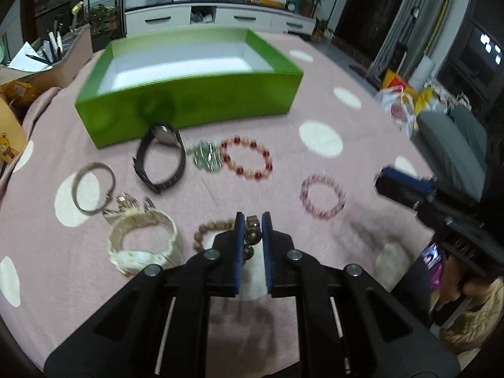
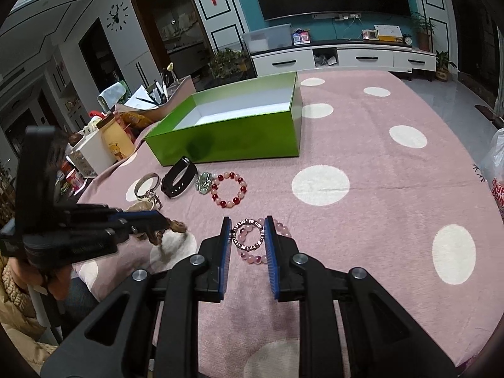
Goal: Organize jewelry
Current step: 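Grasp the wooden bead bracelet with the left tool and lift it, then carry both items over the green box and open both tools to drop them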
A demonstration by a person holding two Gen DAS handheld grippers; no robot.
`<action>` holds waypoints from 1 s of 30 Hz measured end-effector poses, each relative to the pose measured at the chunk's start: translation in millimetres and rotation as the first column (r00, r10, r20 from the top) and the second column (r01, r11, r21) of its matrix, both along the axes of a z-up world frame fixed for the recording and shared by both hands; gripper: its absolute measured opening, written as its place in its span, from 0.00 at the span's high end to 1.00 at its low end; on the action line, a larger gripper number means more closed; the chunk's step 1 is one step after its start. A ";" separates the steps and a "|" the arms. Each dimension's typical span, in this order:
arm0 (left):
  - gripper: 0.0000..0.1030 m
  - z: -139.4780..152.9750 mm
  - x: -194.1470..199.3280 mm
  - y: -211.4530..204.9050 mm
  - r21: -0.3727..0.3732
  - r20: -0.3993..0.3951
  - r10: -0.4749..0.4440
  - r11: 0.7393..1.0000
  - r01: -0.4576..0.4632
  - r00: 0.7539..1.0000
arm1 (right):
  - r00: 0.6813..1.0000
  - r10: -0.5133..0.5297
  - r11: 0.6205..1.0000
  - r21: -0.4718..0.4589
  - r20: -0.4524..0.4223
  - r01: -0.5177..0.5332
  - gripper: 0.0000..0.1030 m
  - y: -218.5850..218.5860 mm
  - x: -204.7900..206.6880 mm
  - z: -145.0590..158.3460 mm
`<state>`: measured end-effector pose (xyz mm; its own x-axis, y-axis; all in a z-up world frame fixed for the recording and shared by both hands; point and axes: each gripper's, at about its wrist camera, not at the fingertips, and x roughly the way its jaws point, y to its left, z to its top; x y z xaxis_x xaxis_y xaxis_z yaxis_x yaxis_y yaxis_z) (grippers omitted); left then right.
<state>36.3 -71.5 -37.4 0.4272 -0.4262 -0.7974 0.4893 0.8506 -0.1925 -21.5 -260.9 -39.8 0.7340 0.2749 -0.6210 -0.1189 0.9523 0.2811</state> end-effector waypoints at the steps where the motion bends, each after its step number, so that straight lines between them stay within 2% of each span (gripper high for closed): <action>1: 0.90 6.1 0.8 2.2 -0.009 0.011 0.010 1.000 -0.010 1.000 | 1.000 0.001 1.000 -0.001 0.004 -0.001 0.80 0.1 0.1 1.1; 8: 0.90 40.6 7.9 17.8 -0.062 0.061 0.057 0.997 -0.053 0.997 | 0.998 0.009 1.000 0.001 0.061 -0.009 0.80 3.1 5.4 19.3; 16: 0.90 67.2 22.2 28.7 -0.083 0.117 0.114 0.991 -0.105 0.987 | 0.991 0.027 1.000 -0.012 0.133 -0.026 0.80 10.9 23.0 41.9; 30: 0.90 88.9 55.1 30.7 -0.111 0.165 0.149 0.985 -0.131 0.975 | 0.987 0.039 0.999 -0.026 0.159 -0.036 0.80 16.4 59.4 56.5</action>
